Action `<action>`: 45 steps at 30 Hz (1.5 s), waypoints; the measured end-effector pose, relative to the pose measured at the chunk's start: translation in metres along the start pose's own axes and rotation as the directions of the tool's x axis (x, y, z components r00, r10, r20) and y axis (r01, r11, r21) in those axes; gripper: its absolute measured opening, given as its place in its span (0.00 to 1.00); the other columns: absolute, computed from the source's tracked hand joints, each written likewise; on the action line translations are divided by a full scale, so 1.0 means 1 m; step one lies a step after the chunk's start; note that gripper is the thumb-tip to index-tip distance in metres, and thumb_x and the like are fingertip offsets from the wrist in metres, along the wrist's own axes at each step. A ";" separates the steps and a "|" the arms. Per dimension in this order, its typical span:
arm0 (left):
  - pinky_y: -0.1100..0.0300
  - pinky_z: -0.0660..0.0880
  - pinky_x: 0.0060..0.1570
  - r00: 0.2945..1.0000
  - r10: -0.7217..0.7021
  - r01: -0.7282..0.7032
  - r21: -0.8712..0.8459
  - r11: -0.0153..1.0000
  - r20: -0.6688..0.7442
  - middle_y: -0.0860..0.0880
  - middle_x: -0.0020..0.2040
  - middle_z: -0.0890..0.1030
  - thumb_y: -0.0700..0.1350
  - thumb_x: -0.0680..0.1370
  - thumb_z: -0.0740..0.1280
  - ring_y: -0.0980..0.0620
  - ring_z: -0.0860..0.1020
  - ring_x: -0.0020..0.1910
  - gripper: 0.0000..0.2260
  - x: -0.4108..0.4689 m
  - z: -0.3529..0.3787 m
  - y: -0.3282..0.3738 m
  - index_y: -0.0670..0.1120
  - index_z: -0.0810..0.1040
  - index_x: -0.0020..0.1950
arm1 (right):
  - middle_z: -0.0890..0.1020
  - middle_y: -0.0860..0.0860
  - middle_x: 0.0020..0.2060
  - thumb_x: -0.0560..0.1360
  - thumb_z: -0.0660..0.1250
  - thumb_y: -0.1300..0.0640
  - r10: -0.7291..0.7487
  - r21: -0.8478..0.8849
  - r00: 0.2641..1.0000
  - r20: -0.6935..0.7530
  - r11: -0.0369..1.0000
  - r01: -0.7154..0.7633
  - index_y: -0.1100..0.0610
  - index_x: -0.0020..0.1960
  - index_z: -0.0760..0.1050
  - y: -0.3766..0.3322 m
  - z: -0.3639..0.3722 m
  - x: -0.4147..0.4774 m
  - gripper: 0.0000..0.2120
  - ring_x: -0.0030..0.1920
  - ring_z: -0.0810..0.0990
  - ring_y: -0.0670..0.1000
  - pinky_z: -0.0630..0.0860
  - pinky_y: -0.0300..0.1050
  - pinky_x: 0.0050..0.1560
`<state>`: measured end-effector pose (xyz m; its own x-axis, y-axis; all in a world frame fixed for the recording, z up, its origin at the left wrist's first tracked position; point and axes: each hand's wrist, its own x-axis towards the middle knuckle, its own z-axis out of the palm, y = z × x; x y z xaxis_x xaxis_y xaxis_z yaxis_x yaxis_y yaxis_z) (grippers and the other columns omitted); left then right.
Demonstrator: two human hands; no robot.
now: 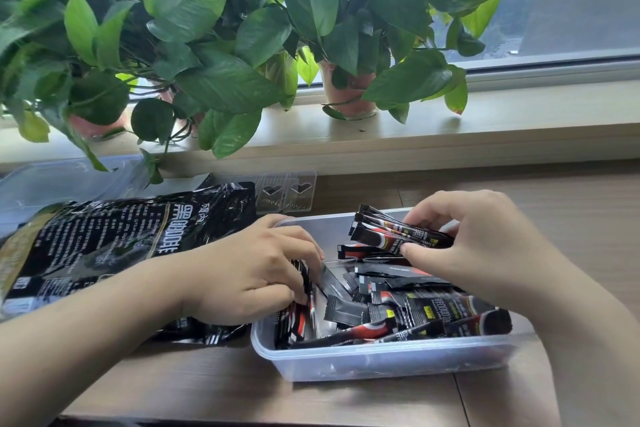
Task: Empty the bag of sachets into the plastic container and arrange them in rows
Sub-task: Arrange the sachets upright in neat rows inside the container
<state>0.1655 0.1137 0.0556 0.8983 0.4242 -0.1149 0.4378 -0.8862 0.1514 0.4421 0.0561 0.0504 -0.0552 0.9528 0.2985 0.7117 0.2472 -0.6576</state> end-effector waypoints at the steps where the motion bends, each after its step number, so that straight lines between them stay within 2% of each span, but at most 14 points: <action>1: 0.47 0.58 0.71 1.000 0.002 -0.002 -0.005 1.000 -0.009 0.57 0.57 0.80 0.43 0.76 0.62 0.58 0.70 0.67 0.14 -0.001 0.000 0.000 0.51 0.88 0.49 | 0.84 0.44 0.31 0.66 0.77 0.58 0.000 -0.010 1.000 0.002 1.000 0.000 0.50 0.41 0.84 0.000 0.000 0.000 0.06 0.32 0.80 0.40 0.70 0.28 0.30; 8: 0.46 0.58 0.70 1.000 -0.016 0.016 0.004 1.000 -0.019 0.55 0.54 0.82 0.42 0.75 0.62 0.57 0.73 0.63 0.10 -0.002 -0.001 0.003 0.48 0.82 0.50 | 0.84 0.43 0.30 0.65 0.77 0.58 -0.004 -0.027 1.000 0.006 1.000 0.004 0.50 0.40 0.84 0.002 0.002 0.001 0.06 0.32 0.81 0.39 0.72 0.29 0.34; 12: 0.47 0.50 0.76 0.997 -0.059 0.057 0.038 0.998 0.051 0.57 0.59 0.77 0.48 0.75 0.55 0.60 0.68 0.67 0.21 -0.005 -0.003 0.008 0.56 0.79 0.64 | 0.84 0.42 0.30 0.65 0.77 0.58 -0.001 -0.036 1.000 0.008 0.999 0.001 0.49 0.40 0.84 0.002 0.003 0.001 0.06 0.33 0.81 0.37 0.72 0.27 0.34; 15: 0.44 0.45 0.77 0.992 -0.071 0.065 0.066 0.996 0.099 0.59 0.59 0.73 0.52 0.74 0.50 0.61 0.64 0.69 0.26 -0.006 -0.004 0.012 0.61 0.81 0.63 | 0.84 0.41 0.30 0.64 0.77 0.58 0.000 -0.046 1.000 0.013 0.999 0.000 0.48 0.39 0.83 0.001 0.003 0.001 0.06 0.32 0.81 0.37 0.72 0.28 0.35; 19: 0.49 0.54 0.76 0.991 -0.123 0.124 -0.020 0.992 0.056 0.60 0.60 0.73 0.51 0.71 0.55 0.62 0.64 0.69 0.23 -0.006 -0.003 0.014 0.61 0.84 0.58 | 0.82 0.33 0.33 0.64 0.78 0.58 -0.008 -0.086 1.000 0.021 0.996 0.010 0.49 0.39 0.84 0.000 0.004 0.002 0.06 0.34 0.80 0.35 0.72 0.26 0.36; 21: 0.57 0.62 0.71 0.987 -0.160 0.162 -0.084 0.983 0.023 0.60 0.58 0.76 0.48 0.70 0.61 0.62 0.67 0.65 0.19 -0.003 -0.003 0.015 0.59 0.86 0.55 | 0.81 0.30 0.34 0.64 0.78 0.58 -0.014 -0.097 1.000 0.025 0.995 0.017 0.50 0.39 0.84 0.000 0.005 0.002 0.06 0.34 0.80 0.35 0.71 0.26 0.36; 23: 0.61 0.67 0.65 0.978 -0.206 0.207 -0.109 0.972 0.024 0.61 0.56 0.78 0.45 0.70 0.65 0.62 0.70 0.60 0.17 0.000 -0.004 0.016 0.58 0.86 0.54 | 0.82 0.32 0.32 0.64 0.78 0.58 -0.017 -0.100 1.000 0.026 0.995 0.020 0.50 0.39 0.84 0.000 0.005 0.001 0.06 0.35 0.80 0.35 0.72 0.26 0.37; 28: 0.57 0.71 0.63 0.949 -0.304 0.308 -0.044 0.950 0.083 0.63 0.56 0.77 0.51 0.73 0.69 0.61 0.72 0.58 0.13 0.009 -0.004 0.019 0.59 0.84 0.56 | 0.83 0.39 0.29 0.64 0.78 0.57 -0.027 -0.105 0.999 0.028 0.994 0.029 0.49 0.39 0.84 0.001 0.005 0.001 0.06 0.35 0.80 0.35 0.72 0.26 0.37; 31: 0.55 0.72 0.62 0.936 -0.343 0.346 -0.023 0.938 0.084 0.62 0.56 0.77 0.55 0.74 0.71 0.60 0.72 0.58 0.10 0.013 -0.002 0.020 0.61 0.85 0.55 | 0.83 0.39 0.29 0.64 0.77 0.56 -0.029 -0.109 0.999 0.029 0.994 0.032 0.49 0.39 0.84 0.001 0.005 0.001 0.06 0.35 0.80 0.34 0.71 0.25 0.37; 36: 0.56 0.73 0.61 0.940 -0.341 0.341 -0.039 0.939 0.000 0.62 0.54 0.80 0.53 0.74 0.71 0.62 0.74 0.55 0.10 0.013 0.000 0.020 0.60 0.85 0.54 | 0.83 0.33 0.33 0.64 0.77 0.56 -0.034 -0.109 0.999 0.033 0.993 0.037 0.49 0.38 0.84 0.002 0.005 0.001 0.05 0.35 0.80 0.35 0.72 0.26 0.37; 39: 0.51 0.65 0.72 0.965 -0.261 0.262 -0.014 0.965 0.036 0.63 0.58 0.79 0.58 0.78 0.63 0.65 0.71 0.62 0.13 0.005 -0.001 0.019 0.58 0.84 0.56 | 0.83 0.38 0.30 0.64 0.77 0.56 -0.034 -0.121 0.999 0.029 0.992 0.037 0.49 0.38 0.84 0.003 0.005 0.001 0.05 0.36 0.81 0.36 0.73 0.27 0.39; 41: 0.45 0.51 0.78 0.973 -0.214 0.217 -0.025 0.976 0.082 0.64 0.61 0.77 0.59 0.79 0.58 0.68 0.65 0.68 0.17 -0.004 0.000 0.020 0.58 0.83 0.59 | 0.83 0.38 0.30 0.64 0.77 0.56 -0.034 -0.127 0.999 0.029 0.991 0.038 0.49 0.38 0.83 0.003 0.005 0.001 0.04 0.36 0.81 0.37 0.73 0.27 0.39; 43: 0.43 0.42 0.77 0.980 -0.183 0.183 0.008 0.983 0.073 0.64 0.63 0.76 0.58 0.78 0.55 0.68 0.61 0.70 0.20 -0.010 0.004 0.022 0.59 0.81 0.63 | 0.84 0.39 0.30 0.64 0.77 0.56 -0.035 -0.134 0.999 0.036 0.990 0.039 0.49 0.38 0.83 0.003 0.006 0.001 0.04 0.36 0.81 0.37 0.74 0.30 0.41; 45: 0.44 0.41 0.77 0.987 -0.154 0.152 0.053 0.987 0.046 0.62 0.62 0.76 0.59 0.77 0.53 0.64 0.62 0.70 0.21 -0.012 0.006 0.025 0.60 0.79 0.65 | 0.84 0.39 0.31 0.64 0.77 0.56 -0.033 -0.137 0.999 0.037 0.990 0.038 0.49 0.38 0.83 0.004 0.007 0.002 0.05 0.36 0.82 0.37 0.75 0.32 0.42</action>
<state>0.1650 0.0856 0.0545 0.8173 0.5466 -0.1823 0.5665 -0.8201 0.0804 0.4400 0.0596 0.0441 -0.1045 0.9500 0.2943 0.7982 0.2566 -0.5450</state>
